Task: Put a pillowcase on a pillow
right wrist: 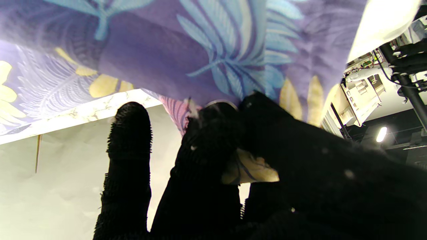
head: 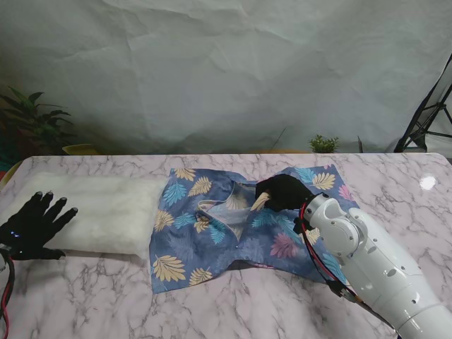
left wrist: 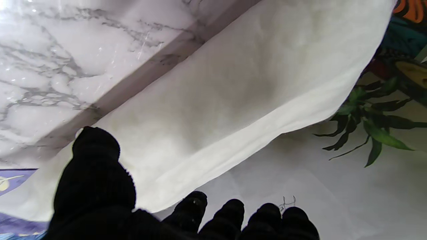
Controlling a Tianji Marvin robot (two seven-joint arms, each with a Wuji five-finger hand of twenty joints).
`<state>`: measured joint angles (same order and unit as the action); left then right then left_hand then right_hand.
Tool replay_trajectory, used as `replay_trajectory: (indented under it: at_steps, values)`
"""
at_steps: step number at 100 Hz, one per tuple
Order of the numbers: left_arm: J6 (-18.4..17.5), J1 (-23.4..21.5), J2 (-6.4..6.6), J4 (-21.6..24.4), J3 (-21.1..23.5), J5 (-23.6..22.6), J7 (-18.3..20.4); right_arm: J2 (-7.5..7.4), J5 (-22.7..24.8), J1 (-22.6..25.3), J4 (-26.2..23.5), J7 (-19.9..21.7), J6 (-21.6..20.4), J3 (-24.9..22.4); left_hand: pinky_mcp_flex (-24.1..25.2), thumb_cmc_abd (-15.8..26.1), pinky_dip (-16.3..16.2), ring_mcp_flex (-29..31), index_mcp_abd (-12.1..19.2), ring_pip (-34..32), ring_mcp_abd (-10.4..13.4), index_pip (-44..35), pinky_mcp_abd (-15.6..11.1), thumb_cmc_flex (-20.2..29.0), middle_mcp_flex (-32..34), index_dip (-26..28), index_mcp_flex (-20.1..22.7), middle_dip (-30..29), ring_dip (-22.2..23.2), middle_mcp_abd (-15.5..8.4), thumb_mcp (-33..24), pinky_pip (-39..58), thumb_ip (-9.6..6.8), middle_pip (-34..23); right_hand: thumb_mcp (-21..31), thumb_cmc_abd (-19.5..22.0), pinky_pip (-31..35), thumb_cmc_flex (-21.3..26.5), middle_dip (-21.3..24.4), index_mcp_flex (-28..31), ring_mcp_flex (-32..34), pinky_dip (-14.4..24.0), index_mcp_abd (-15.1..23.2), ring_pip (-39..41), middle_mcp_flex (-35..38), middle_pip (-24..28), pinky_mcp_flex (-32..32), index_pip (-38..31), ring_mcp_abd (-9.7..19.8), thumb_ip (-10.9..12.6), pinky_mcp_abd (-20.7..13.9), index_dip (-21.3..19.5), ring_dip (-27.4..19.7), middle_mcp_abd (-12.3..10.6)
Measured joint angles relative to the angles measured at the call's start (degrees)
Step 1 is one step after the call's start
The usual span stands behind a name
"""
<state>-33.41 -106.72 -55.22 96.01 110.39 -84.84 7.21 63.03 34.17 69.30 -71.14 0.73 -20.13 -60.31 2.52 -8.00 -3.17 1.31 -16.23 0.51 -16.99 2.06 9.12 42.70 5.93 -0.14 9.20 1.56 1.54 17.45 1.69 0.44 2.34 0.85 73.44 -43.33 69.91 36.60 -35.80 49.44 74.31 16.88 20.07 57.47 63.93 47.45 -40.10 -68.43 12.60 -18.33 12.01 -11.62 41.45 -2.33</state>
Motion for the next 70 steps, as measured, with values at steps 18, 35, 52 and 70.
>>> replay_trajectory:
  at_steps: [18, 35, 52, 70]
  values:
    - [6.4, 2.1, 0.33, -5.1, -3.8, -0.5, -1.9, 0.00, -0.5, -0.1, 0.0, 0.3, 0.0, 0.1, 0.0, 0.0, 1.3, 0.0, -0.9, 0.0, -1.6, 0.0, 1.7, 0.1, 0.0, 0.0, 0.0, 0.0, 0.0, 1.7, 0.0, 0.0, 0.00, 0.0, 0.0, 0.0, 0.0, 0.0, 0.0, 0.0, 0.0, 0.0, 0.0, 0.0, 0.0, 0.0, 0.0, 0.0, 0.0, 0.0, 0.0, 0.0, 0.0, 0.0]
    - [10.2, 5.3, 0.37, -8.0, -8.4, 0.3, -1.2, 0.03, -0.8, -0.1, 0.1, 0.2, 0.0, 0.4, 0.4, 0.0, 2.0, 0.0, -1.2, 0.0, -2.1, 0.0, 2.7, 1.0, 0.0, 0.0, 0.0, 0.0, 0.0, 2.6, 0.0, 0.0, 0.00, 0.0, 0.0, 0.0, 0.0, 0.0, 0.0, 0.0, 0.0, 0.0, 0.0, 0.4, 0.0, 0.0, 0.1, 0.0, 0.0, 0.0, 0.1, 0.0, 0.0, 0.0]
    - [14.7, 7.4, 0.34, -10.1, -12.2, 0.2, -2.8, 0.04, -1.1, 0.0, 0.1, 0.2, 0.0, 0.3, 0.6, 0.0, 2.1, -0.6, -2.3, 0.1, -3.1, 0.0, 4.6, 1.2, 0.0, 0.0, 0.0, 0.0, 0.0, 3.8, 0.0, 0.0, 0.00, 0.0, 0.0, 0.0, 0.0, 0.0, 0.0, 0.0, 0.0, 0.0, 0.0, 0.4, 0.0, 0.0, 0.6, 0.0, 0.0, 0.0, 0.7, 0.0, 0.0, 0.0]
    - [16.3, 9.5, 0.21, -12.7, -14.8, 2.1, -1.5, 0.04, -1.1, 0.2, 0.1, 0.3, 0.0, 0.2, 0.6, 0.0, 2.1, -0.6, -2.4, 0.1, -3.1, 0.4, 4.6, 1.8, 0.0, 0.0, 0.0, 0.0, 0.0, 4.3, -0.6, 0.0, 0.00, 0.0, 0.0, 0.0, 0.0, 0.0, 0.0, 0.0, 0.0, 0.0, 0.0, 0.4, 0.0, 0.0, 0.6, 0.0, 0.0, 0.0, 0.7, 0.0, 0.0, 0.0]
